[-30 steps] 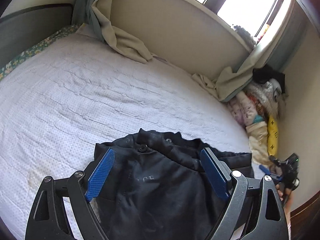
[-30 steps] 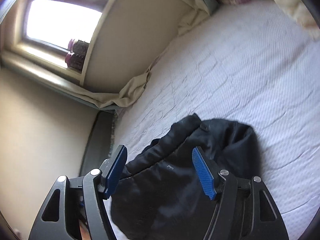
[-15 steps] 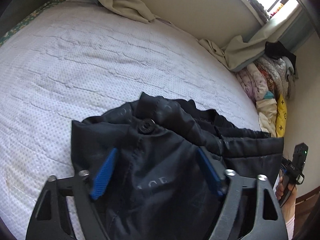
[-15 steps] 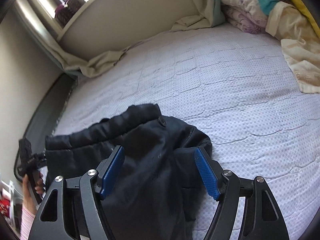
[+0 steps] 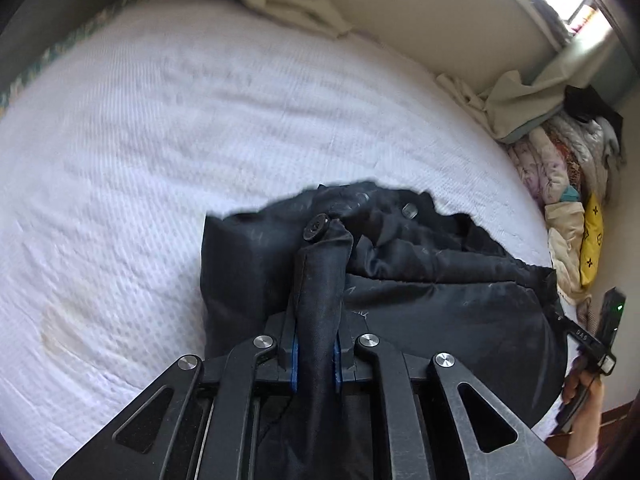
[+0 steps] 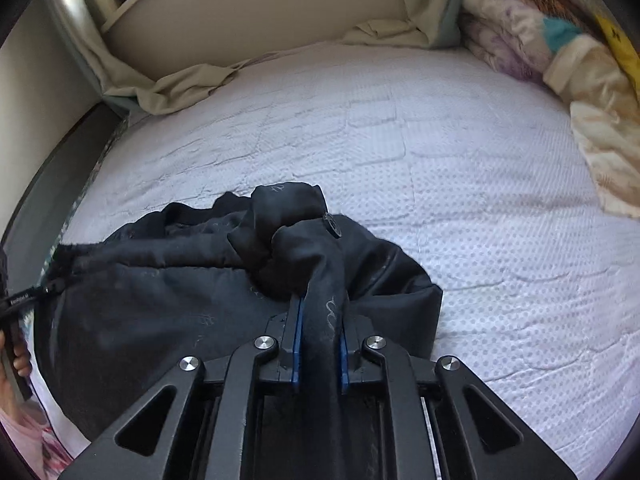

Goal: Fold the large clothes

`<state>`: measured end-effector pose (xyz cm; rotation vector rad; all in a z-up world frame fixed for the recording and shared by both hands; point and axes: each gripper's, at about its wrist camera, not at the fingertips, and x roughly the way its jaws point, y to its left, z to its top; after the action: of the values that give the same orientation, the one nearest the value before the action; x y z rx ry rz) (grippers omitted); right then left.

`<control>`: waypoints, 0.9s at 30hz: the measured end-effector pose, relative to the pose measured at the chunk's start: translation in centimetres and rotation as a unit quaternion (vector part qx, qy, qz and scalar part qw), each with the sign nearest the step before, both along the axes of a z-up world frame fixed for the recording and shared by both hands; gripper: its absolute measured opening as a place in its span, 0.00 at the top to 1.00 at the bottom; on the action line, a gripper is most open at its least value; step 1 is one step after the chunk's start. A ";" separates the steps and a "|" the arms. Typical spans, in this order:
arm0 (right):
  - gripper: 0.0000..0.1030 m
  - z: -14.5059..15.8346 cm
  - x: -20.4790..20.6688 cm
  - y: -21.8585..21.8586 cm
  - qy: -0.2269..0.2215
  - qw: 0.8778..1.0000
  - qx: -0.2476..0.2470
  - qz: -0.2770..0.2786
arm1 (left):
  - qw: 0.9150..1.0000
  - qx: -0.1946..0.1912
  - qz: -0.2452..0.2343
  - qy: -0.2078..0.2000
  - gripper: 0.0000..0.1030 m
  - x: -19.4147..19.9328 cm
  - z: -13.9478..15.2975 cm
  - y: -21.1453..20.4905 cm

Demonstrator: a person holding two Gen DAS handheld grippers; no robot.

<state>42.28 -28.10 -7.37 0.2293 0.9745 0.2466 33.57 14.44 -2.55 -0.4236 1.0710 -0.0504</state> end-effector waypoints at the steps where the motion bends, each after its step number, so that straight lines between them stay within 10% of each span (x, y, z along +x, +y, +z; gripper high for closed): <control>1: 0.92 -0.9 0.3 -0.1 0.014 1.000 0.006 -0.004 | 1.000 -0.001 -0.002 0.010 0.85 0.2 -0.8 0.0; 9: 0.81 -4.3 1.3 -2.2 0.060 0.993 0.099 -0.033 | 0.999 -0.036 0.017 0.028 0.71 0.6 -2.9 0.7; 14: 0.49 -2.5 0.3 -5.1 0.067 0.980 0.170 -0.083 | 0.997 -0.046 0.054 0.010 0.48 -0.6 -0.6 2.2; 21: 0.46 5.6 -4.0 -1.9 -0.098 0.993 0.002 -0.074 | 0.991 0.087 0.010 -0.101 0.29 -2.9 6.0 -3.1; 27: 0.59 5.9 -4.1 4.8 -0.135 0.987 -0.088 0.024 | 0.978 0.190 -0.049 -0.074 0.23 -0.8 3.2 -8.3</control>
<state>38.13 -23.25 -1.46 0.0098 0.7273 0.2274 32.82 6.10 0.65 -0.0204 0.9286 0.0356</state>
